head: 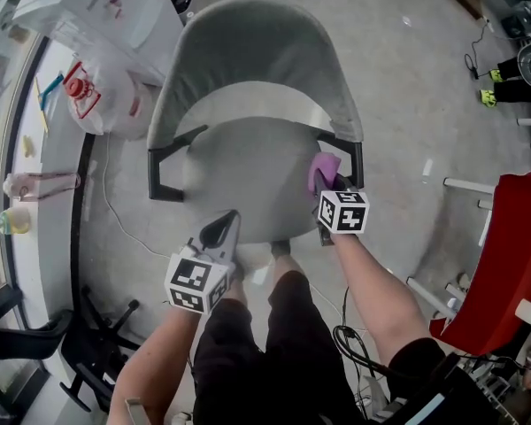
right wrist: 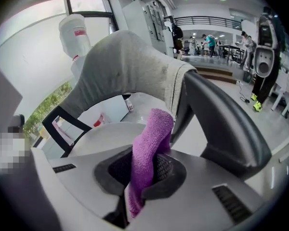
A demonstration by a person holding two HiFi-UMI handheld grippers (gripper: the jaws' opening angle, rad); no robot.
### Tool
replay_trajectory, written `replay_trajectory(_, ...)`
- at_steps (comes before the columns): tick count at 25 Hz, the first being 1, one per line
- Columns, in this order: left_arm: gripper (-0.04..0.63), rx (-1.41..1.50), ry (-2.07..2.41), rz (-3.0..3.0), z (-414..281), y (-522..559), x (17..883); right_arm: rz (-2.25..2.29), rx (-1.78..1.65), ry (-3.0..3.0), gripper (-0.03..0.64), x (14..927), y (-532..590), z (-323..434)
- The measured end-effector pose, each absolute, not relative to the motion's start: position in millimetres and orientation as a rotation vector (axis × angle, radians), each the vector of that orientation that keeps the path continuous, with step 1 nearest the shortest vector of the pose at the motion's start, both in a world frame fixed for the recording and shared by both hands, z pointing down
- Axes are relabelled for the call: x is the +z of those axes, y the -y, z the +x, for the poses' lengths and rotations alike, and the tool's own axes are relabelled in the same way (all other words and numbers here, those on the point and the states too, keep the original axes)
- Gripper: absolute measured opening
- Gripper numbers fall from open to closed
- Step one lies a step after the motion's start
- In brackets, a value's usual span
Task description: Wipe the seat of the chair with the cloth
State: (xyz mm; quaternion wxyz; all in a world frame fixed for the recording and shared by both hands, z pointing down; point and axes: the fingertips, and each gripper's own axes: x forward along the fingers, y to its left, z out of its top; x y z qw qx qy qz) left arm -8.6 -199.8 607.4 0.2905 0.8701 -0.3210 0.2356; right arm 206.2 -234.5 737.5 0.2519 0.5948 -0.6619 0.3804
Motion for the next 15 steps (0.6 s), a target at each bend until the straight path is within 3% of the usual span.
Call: replay_trajectory(15, -0.003, 0.634, 0.894, 2.294, -11, 218, 621, 1.496, 1.058, 1.680, 0.037, 794, 247, 182)
